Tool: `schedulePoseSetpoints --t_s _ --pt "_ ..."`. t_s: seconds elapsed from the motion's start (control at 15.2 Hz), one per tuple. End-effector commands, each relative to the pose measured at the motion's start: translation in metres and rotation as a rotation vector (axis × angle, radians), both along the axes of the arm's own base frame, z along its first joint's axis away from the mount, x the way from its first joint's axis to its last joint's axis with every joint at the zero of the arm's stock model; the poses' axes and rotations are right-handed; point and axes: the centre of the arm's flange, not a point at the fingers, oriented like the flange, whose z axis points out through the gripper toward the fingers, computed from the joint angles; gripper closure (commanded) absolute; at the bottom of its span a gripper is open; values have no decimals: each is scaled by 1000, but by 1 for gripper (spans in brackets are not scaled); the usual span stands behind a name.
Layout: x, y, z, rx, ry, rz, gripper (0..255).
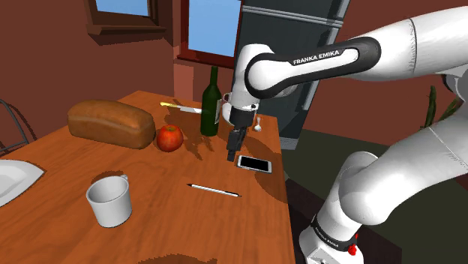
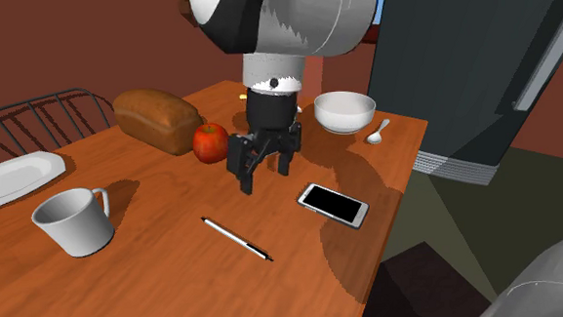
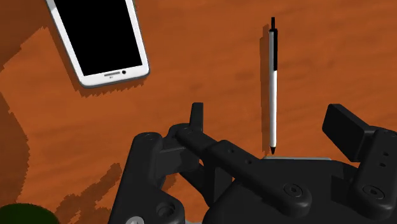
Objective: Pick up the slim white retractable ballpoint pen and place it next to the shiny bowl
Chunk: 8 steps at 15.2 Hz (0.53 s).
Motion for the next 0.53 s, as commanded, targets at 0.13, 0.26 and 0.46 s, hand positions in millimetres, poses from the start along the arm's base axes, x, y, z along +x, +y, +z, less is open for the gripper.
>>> schedulePoseSetpoints --t_s 0.13,0.26,0.46 --pt "16 35 -32 49 -24 67 0" --pt "24 52 -48 72 -34 101 0" --pt "31 71 -68 95 -45 134 0"
